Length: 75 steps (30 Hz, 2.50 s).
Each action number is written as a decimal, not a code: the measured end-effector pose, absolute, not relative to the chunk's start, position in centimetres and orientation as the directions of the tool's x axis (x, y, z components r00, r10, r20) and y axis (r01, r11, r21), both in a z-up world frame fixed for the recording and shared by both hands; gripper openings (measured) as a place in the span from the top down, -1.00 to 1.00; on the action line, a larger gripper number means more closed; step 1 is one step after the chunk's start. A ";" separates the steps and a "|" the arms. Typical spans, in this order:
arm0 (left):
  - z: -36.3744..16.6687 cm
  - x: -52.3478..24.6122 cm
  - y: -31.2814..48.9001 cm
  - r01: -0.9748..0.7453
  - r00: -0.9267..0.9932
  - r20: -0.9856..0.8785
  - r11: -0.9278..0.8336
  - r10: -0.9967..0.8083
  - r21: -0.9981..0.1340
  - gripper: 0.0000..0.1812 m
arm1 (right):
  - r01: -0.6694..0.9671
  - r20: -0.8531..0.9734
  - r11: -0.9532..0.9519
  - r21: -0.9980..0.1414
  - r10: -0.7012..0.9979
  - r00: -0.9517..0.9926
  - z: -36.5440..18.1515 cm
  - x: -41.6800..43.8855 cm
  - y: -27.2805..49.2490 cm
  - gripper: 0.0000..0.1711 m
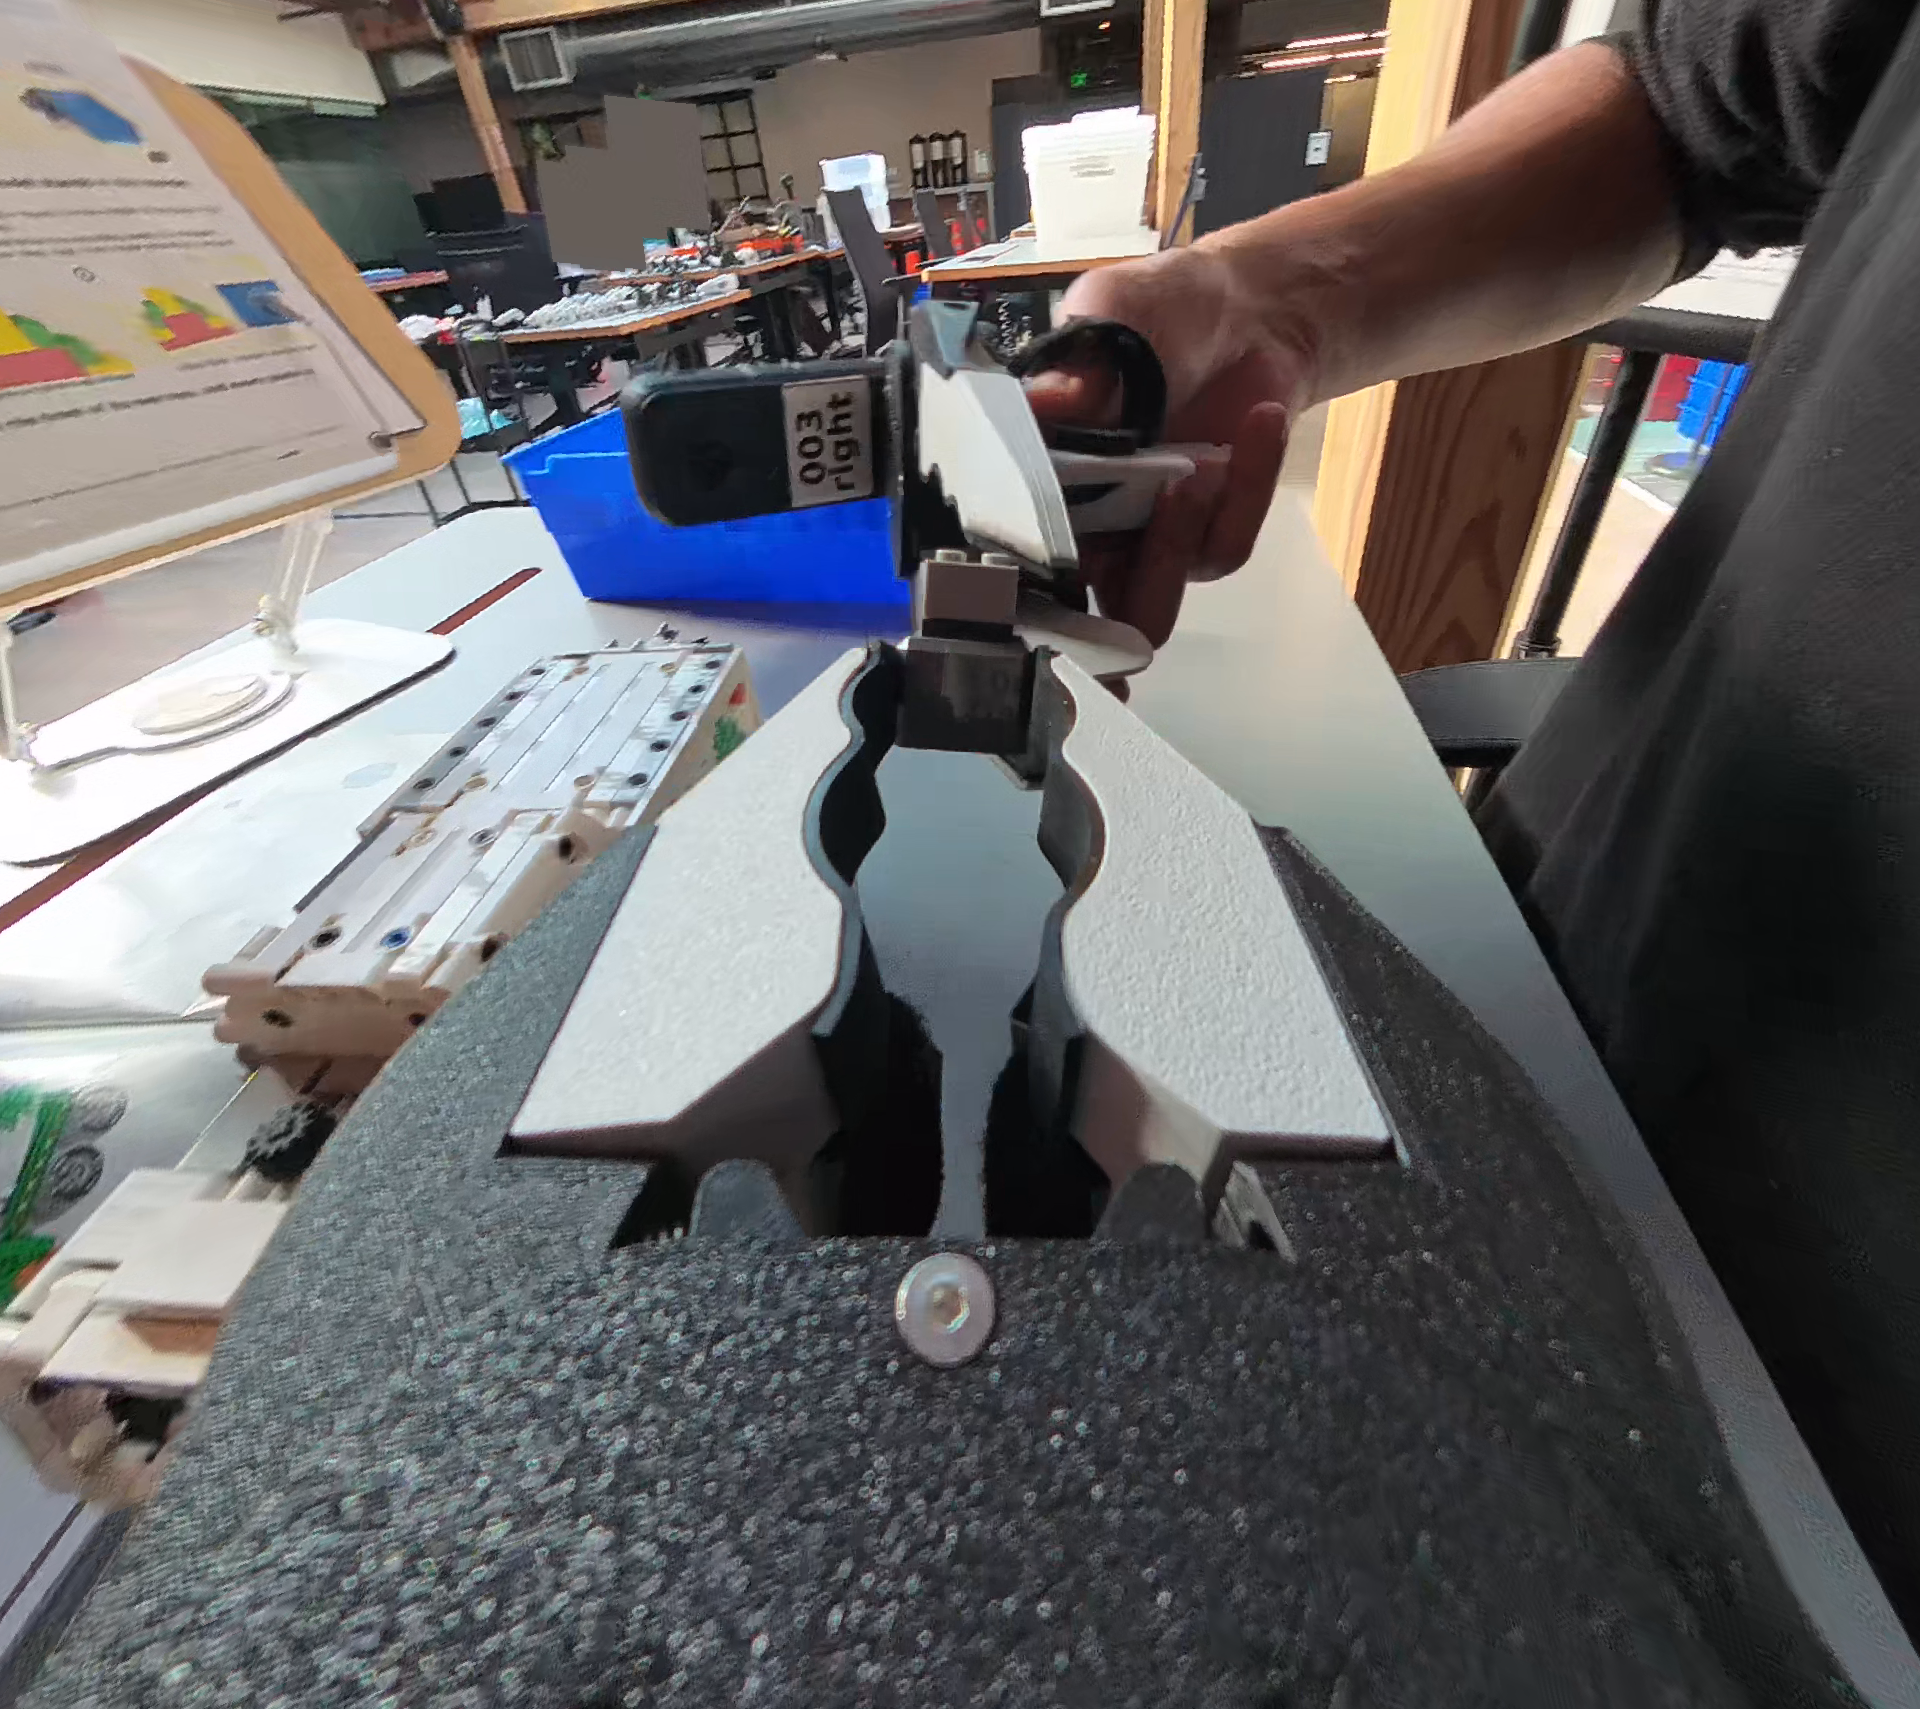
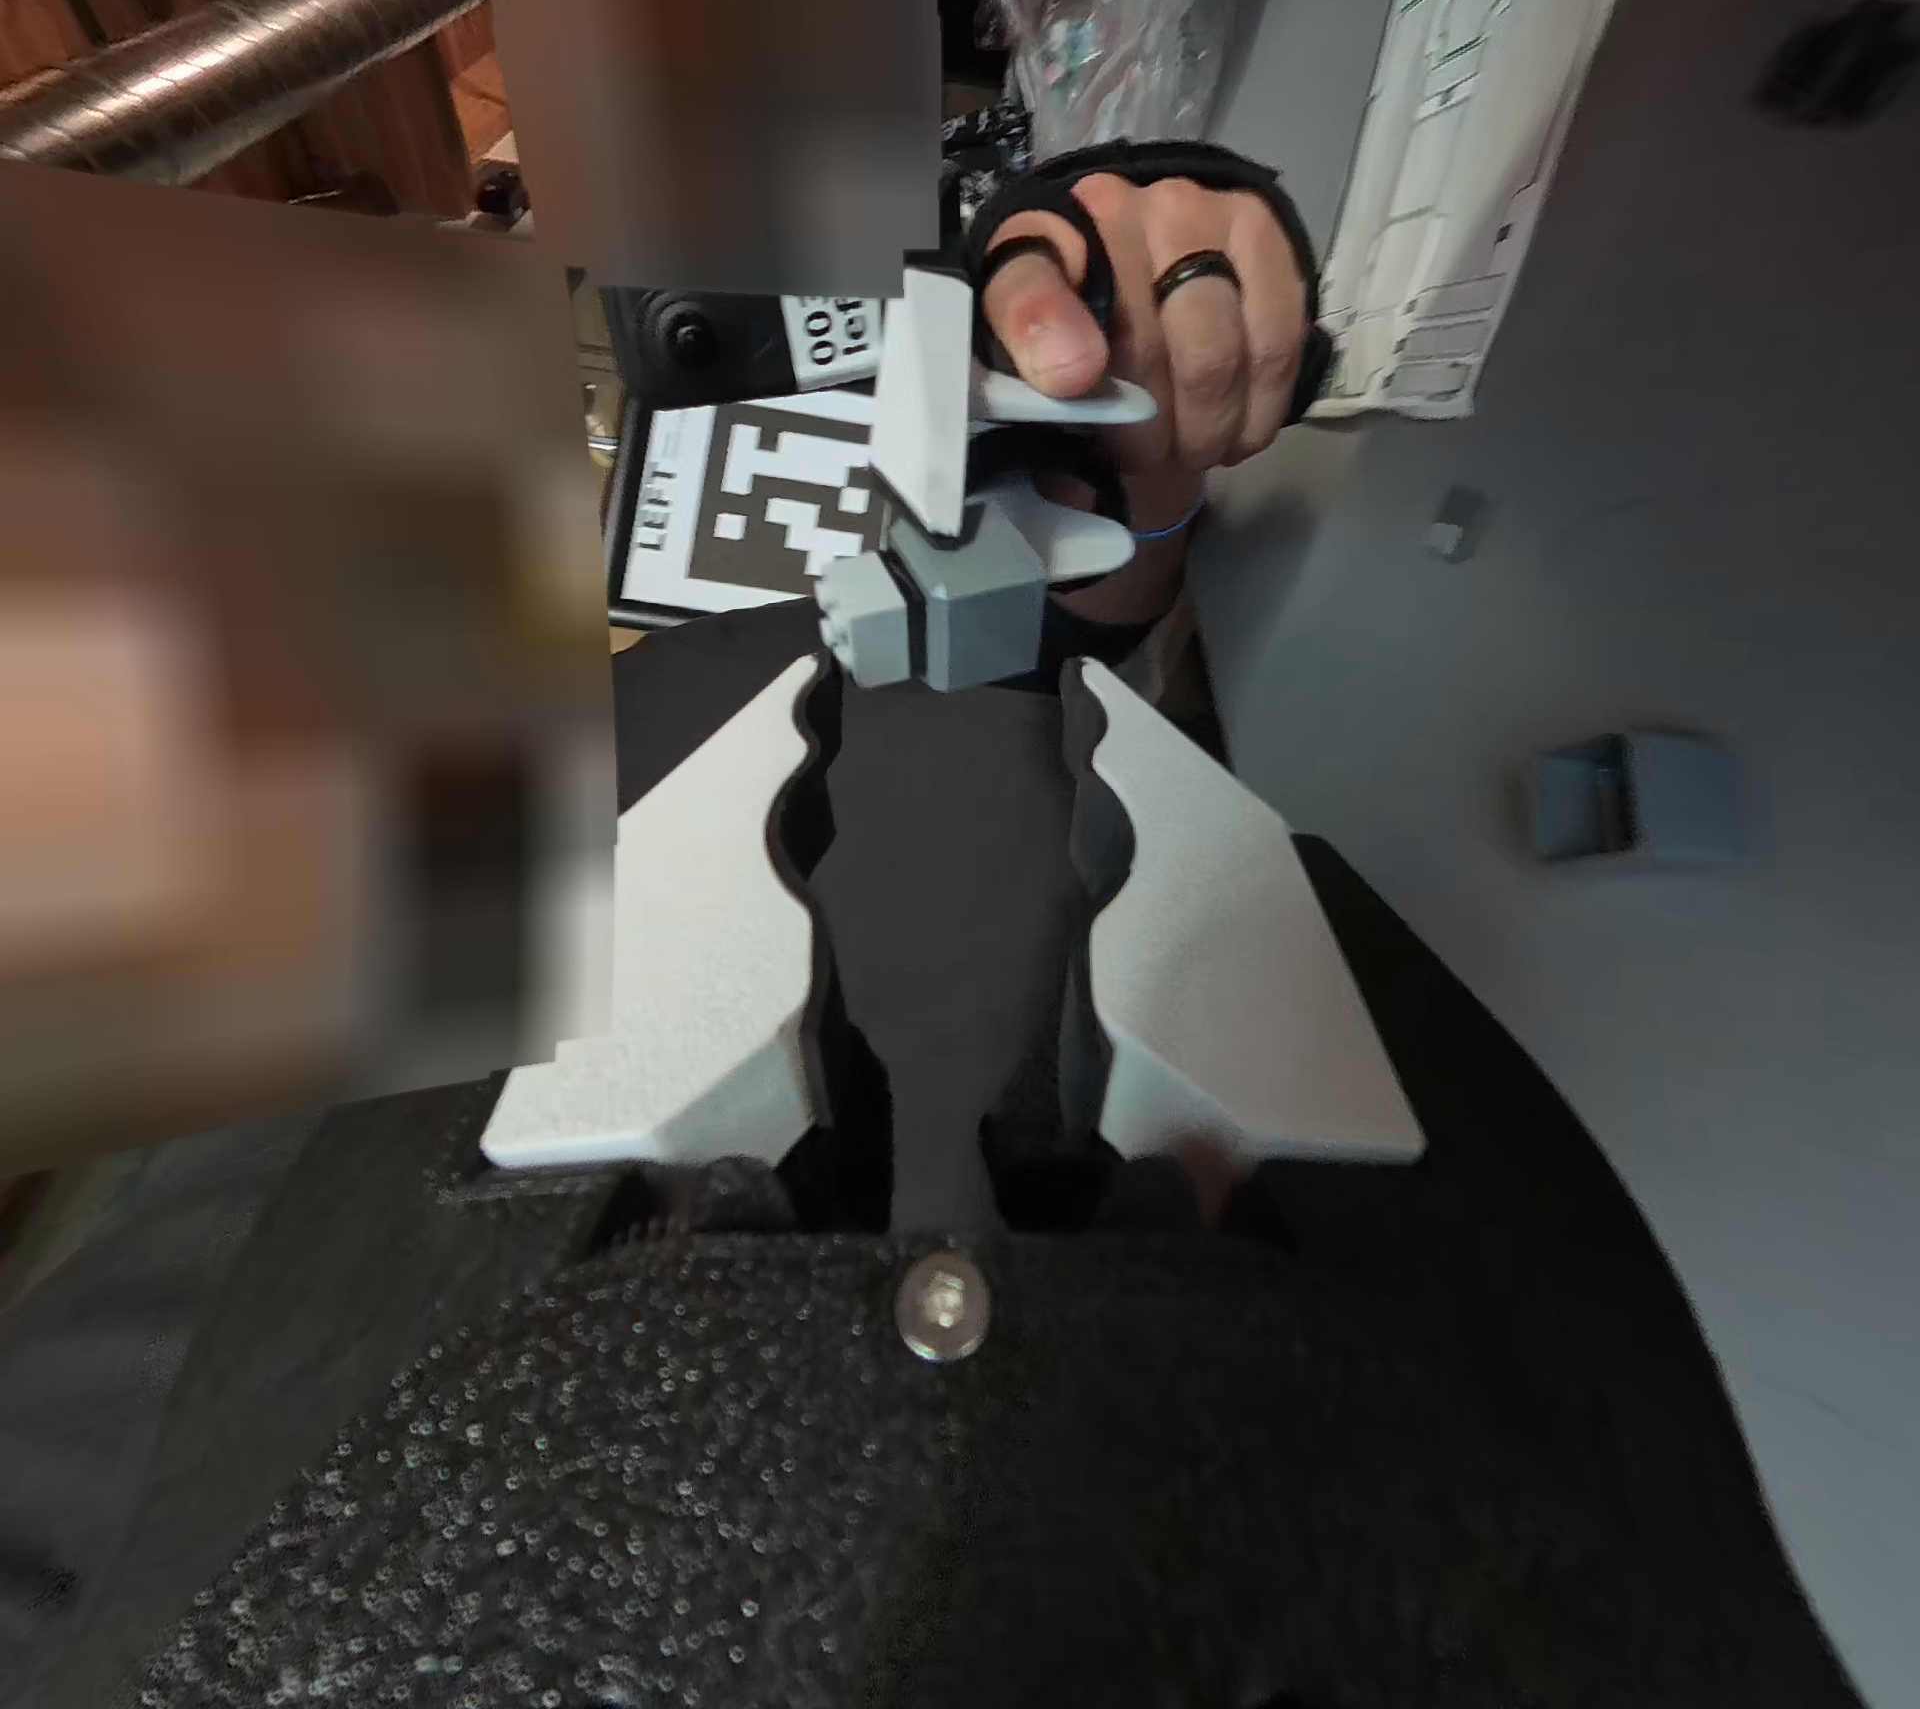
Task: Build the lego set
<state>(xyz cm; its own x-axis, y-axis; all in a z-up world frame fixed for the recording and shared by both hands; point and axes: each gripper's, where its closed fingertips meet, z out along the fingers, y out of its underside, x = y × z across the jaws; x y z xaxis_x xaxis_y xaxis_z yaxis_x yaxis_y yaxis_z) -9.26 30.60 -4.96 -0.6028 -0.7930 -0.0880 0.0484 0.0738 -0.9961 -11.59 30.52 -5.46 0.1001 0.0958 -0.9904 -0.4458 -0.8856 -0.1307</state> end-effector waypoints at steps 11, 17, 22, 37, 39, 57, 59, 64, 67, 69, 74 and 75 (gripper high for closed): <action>-4.4 -8.8 36.4 0.016 -0.417 0.069 -0.083 -0.906 -0.996 0.74 | -0.202 -0.501 -0.627 -0.752 0.345 0.794 -10.6 -8.4 28.3 0.60; -4.5 -11.7 35.6 0.034 -0.342 0.102 -0.121 -0.934 -0.992 0.74 | -0.157 -0.409 -0.563 -0.812 0.356 0.840 -11.8 -11.0 24.7 0.67; -5.0 -16.5 32.3 0.082 -0.296 0.131 -0.162 -0.946 -0.983 0.74 | -0.149 -0.350 -0.475 -0.868 0.368 0.862 -11.6 -13.5 21.6 0.69; -11.8 -28.2 24.4 0.014 -0.162 0.135 -0.139 -0.977 -0.990 0.74 | -0.024 -0.217 -0.452 -0.892 0.380 0.899 -21.7 -22.9 11.4 0.57; -12.6 -29.6 23.9 -0.015 -0.136 0.138 -0.137 -0.981 -0.990 0.74 | 0.030 -0.144 -0.424 -0.905 0.372 0.917 -21.2 -22.7 10.4 0.65; -18.2 -46.1 14.3 -0.171 0.167 0.173 -0.201 -0.971 -0.965 0.73 | -0.061 -0.177 -0.453 -0.889 0.218 0.960 -23.2 -29.1 -1.4 0.56; -19.1 -48.2 13.1 -0.176 0.196 0.215 -0.250 -0.957 -0.952 0.74 | -0.084 -0.205 -0.472 -0.878 0.212 0.955 -23.7 -30.4 -2.9 0.56; -20.1 -52.7 9.9 -0.184 0.266 0.233 -0.287 -0.935 -0.940 0.74 | -0.137 -0.265 -0.495 -0.858 0.198 0.944 -24.7 -33.1 -6.3 0.56; -21.2 -54.5 7.9 -0.241 0.300 0.180 -0.257 -0.937 -0.936 0.73 | -0.159 -0.281 -0.497 -0.853 0.181 0.942 -24.9 -33.9 -7.8 0.56; -22.1 -55.5 6.7 -0.270 0.312 0.181 -0.269 -0.933 -0.924 0.73 | -0.198 -0.318 -0.490 -0.849 0.173 0.932 -24.7 -34.2 -8.5 0.56; -23.1 -57.4 4.7 -0.293 0.332 0.189 -0.291 -0.924 -0.911 0.73 | -0.296 -0.413 -0.472 -0.830 0.164 0.896 -24.2 -35.0 -9.4 0.58; -23.2 -57.7 4.5 -0.295 0.335 0.194 -0.298 -0.922 -0.908 0.73 | -0.294 -0.412 -0.474 -0.830 0.164 0.896 -24.2 -35.1 -9.4 0.58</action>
